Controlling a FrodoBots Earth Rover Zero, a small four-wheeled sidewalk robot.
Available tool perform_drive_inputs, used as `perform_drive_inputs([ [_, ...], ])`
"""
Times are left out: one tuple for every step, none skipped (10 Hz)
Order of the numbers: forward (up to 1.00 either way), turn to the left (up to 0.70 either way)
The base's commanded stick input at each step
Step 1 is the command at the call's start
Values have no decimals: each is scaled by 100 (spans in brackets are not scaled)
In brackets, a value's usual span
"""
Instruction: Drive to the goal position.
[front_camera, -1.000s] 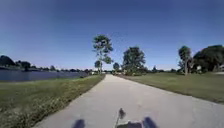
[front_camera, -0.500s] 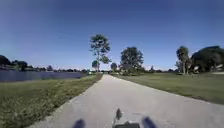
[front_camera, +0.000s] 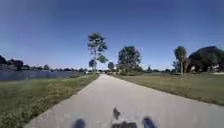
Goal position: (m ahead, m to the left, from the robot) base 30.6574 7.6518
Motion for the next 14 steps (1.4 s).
perform_drive_inputs([
  [85, 34],
  [85, 16],
  [85, 0],
  [85, 0],
  [85, 0],
  [85, 0],
  [85, 0],
  [85, 0],
  [85, 0],
  [85, 0],
  [85, 0],
  [85, 0],
  [85, 0],
  [85, 0],
])
